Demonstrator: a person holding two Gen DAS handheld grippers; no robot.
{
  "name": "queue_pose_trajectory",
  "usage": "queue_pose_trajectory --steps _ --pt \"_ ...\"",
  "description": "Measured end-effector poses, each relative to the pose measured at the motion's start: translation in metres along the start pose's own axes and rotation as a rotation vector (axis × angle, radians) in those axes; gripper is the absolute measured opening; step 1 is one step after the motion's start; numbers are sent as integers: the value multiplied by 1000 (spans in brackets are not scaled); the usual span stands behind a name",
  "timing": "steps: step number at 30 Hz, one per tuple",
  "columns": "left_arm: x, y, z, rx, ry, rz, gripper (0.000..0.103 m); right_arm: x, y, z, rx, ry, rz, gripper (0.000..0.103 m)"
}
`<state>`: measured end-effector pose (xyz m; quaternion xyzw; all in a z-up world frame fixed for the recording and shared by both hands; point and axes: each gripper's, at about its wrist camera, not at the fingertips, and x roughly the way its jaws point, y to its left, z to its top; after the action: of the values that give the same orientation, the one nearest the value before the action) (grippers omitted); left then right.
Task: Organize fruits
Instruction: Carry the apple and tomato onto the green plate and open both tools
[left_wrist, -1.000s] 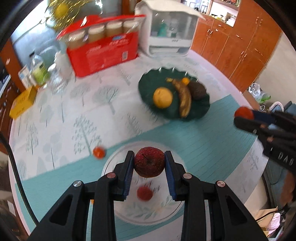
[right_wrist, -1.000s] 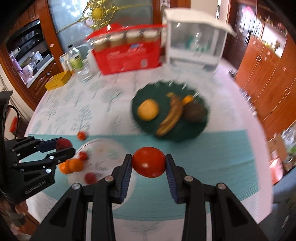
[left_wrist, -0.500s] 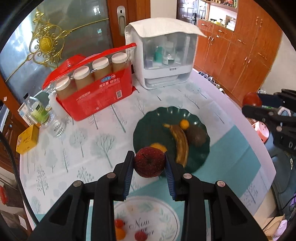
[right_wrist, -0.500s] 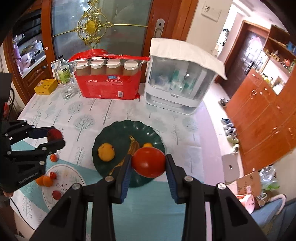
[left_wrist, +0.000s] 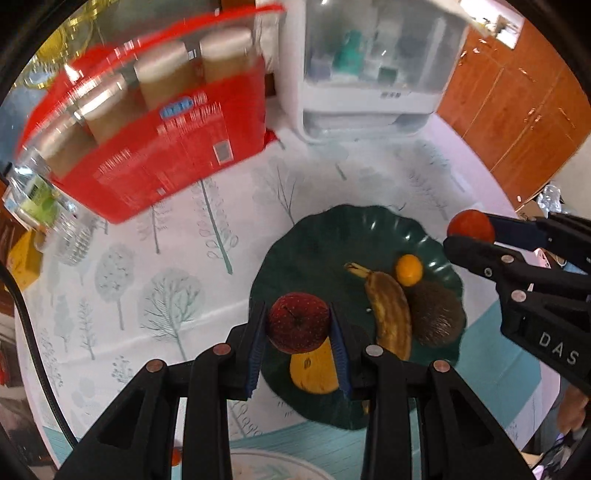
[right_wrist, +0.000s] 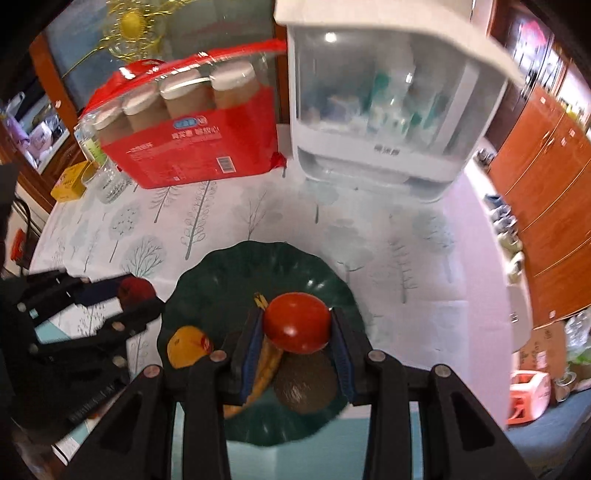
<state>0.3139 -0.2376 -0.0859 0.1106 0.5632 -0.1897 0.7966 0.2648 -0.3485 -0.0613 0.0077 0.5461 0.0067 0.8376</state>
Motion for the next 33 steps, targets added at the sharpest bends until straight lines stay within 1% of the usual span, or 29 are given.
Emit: queue_pose_trajectory --steps 6,12,16,20,22,24,26,33 --pt "38 3 3 -40 42 -7 31 46 -11 4 24 51 55 36" --pt "73 5 5 -59 91 -22 31 79 -23 6 57 99 101 36" --pt "87 4 5 -57 113 -31 31 94 -29 9 67 114 106 36" --pt "94 1 5 -43 119 -26 32 103 -25 12 47 121 101 37" --pt "95 1 5 -40 115 -25 38 106 -21 12 26 124 92 37" --pt "95 0 5 -42 109 -23 63 108 -16 11 11 128 90 37" --pt "91 1 4 -46 88 -31 69 107 -12 10 1 123 90 38" --pt "79 4 5 -49 70 -46 76 98 -10 11 6 106 108 41"
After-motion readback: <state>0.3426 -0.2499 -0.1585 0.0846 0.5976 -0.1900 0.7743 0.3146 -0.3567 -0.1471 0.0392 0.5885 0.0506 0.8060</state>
